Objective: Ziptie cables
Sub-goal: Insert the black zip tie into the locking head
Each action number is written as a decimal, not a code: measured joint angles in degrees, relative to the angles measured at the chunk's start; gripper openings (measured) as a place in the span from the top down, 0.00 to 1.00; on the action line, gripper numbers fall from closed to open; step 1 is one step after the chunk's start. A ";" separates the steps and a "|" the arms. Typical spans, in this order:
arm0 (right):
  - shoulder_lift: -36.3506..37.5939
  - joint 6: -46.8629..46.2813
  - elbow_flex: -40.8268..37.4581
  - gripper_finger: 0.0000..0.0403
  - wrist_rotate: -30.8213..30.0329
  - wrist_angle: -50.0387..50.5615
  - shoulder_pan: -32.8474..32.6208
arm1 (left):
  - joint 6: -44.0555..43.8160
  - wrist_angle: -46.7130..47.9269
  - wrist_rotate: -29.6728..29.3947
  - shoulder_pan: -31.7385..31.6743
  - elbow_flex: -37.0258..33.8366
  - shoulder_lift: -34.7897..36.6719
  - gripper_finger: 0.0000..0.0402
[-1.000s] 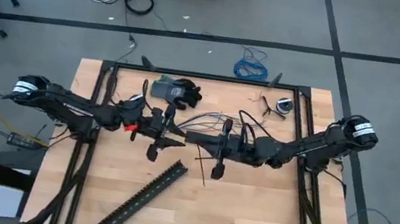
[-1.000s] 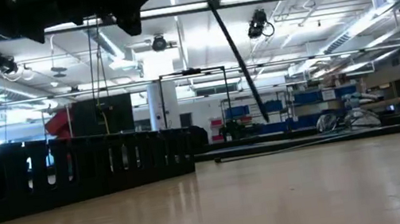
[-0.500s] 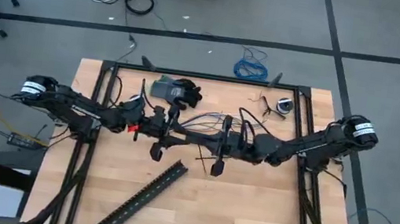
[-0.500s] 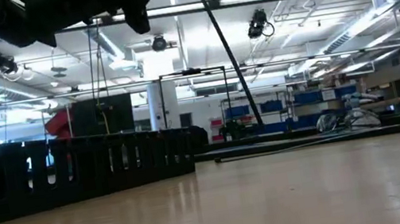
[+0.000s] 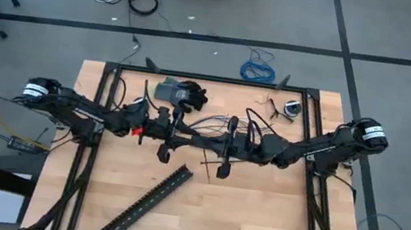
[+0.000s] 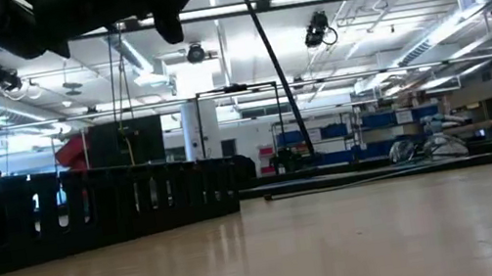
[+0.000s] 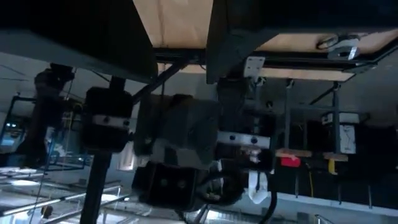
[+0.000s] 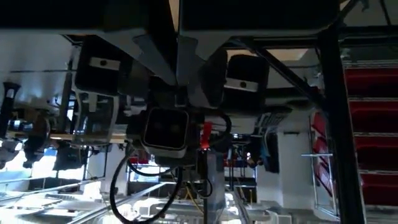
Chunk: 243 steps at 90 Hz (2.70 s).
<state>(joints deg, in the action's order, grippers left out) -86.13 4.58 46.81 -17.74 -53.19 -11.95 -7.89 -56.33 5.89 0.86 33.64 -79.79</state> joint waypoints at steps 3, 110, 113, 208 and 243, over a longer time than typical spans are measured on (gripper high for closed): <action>0.00 0.01 0.00 1.00 0.03 -0.17 0.12 | -0.06 0.05 0.00 0.00 0.60 -0.69 0.67; 0.57 1.59 0.04 0.84 1.45 7.79 0.46 | 0.33 1.72 4.79 0.06 3.03 -2.66 1.00; 0.79 1.60 0.07 0.81 1.42 8.95 0.46 | 0.19 1.89 5.12 0.07 3.00 -2.66 1.00; 0.87 -33.46 0.00 0.52 -8.91 10.78 -2.95 | 57.60 13.02 -23.85 6.73 3.07 2.65 1.00; 0.87 -40.01 0.00 0.52 -7.33 10.41 -4.06 | 77.91 13.10 -43.29 15.03 3.05 2.65 1.00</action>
<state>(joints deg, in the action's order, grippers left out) -85.25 -35.43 46.81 -25.07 -42.78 -16.00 70.01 -43.22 -37.40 15.89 36.69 -77.14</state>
